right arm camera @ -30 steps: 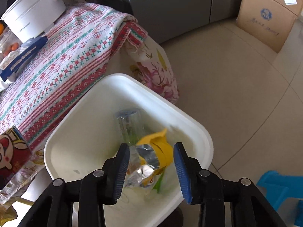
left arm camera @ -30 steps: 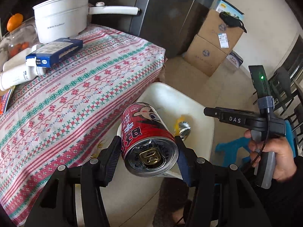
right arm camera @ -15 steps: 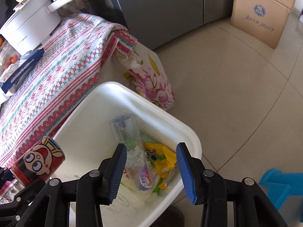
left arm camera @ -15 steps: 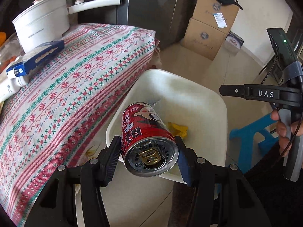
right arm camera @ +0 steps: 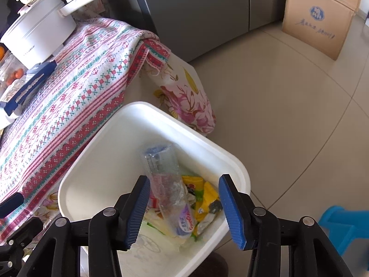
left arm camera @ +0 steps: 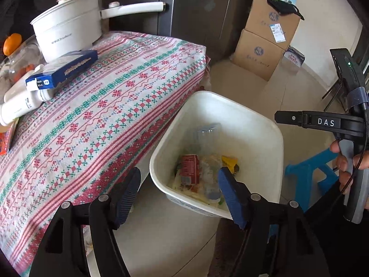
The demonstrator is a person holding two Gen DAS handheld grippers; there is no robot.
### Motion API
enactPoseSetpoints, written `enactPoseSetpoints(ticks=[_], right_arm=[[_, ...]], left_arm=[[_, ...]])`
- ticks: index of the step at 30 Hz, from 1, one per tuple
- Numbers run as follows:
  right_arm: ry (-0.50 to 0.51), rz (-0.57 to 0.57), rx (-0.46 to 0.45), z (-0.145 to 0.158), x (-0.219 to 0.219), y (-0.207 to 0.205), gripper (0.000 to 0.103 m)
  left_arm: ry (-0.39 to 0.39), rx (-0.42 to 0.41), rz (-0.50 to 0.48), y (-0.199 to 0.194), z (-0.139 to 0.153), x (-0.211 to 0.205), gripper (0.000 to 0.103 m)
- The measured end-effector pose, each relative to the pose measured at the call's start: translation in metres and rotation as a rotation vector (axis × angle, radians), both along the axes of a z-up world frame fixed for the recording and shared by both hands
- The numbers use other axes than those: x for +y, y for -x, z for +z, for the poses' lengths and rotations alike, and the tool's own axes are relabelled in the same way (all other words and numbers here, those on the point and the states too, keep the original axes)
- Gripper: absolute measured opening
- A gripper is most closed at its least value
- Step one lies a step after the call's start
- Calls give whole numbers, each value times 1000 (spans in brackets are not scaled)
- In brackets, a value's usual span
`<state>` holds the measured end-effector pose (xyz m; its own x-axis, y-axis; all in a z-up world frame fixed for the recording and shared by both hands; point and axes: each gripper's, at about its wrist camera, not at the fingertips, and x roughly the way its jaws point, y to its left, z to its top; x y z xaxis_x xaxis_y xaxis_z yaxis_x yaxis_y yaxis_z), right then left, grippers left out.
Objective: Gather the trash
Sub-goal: 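Lower the red can into the white bin and open the left gripper, then grasp the orange-white paper carton with the left gripper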
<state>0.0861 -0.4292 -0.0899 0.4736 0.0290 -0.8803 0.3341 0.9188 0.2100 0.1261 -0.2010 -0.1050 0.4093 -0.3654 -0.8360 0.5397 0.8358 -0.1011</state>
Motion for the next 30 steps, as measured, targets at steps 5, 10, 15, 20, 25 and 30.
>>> enactPoseSetpoints(ticks=[5, 10, 15, 20, 25, 30], right_arm=[[2, 15, -11, 4, 10, -5, 57], [13, 47, -21, 10, 26, -12, 63], [30, 88, -29, 15, 48, -21, 70], [64, 158, -27, 21, 78, -36, 73], [82, 241, -33, 30, 110, -58, 74], [83, 311, -51, 45, 143, -84, 77]], left_arm=[[5, -1, 50, -1, 5, 23, 77], [14, -6, 118, -5, 11, 52, 82], [32, 0, 214, -13, 17, 90, 86], [41, 6, 325, -26, 21, 137, 86], [52, 2, 442, -43, 31, 189, 86], [61, 5, 522, -64, 42, 232, 86]])
